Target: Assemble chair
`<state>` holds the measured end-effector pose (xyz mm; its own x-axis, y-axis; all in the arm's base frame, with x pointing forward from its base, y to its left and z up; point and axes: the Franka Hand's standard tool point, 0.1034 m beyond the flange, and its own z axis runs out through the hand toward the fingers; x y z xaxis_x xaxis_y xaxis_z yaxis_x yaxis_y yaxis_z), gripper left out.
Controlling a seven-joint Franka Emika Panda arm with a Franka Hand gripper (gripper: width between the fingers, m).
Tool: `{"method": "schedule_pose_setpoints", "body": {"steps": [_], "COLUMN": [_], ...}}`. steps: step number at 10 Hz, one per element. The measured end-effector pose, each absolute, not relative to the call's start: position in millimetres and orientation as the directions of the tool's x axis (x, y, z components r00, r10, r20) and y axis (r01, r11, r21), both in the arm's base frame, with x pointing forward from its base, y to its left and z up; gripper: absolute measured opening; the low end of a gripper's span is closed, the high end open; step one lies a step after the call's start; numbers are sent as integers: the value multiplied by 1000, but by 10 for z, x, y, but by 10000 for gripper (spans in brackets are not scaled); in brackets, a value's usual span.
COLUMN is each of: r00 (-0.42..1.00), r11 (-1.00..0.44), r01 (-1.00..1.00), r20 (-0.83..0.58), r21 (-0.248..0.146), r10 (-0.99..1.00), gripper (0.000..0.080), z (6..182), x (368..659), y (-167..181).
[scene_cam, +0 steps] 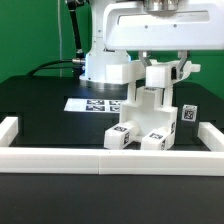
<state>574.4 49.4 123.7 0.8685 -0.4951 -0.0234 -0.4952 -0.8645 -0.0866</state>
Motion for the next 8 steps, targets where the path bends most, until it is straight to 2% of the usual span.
{"method": "schedule_pose_setpoints", "body": {"steps": [8], "r00": [867], "r11": [-864], "r01": [-497], "r20": [-23], "r21": [-81], "r10": [-497], "gripper": [290], "z": [1173], "x": [5708], "y": [489]}}
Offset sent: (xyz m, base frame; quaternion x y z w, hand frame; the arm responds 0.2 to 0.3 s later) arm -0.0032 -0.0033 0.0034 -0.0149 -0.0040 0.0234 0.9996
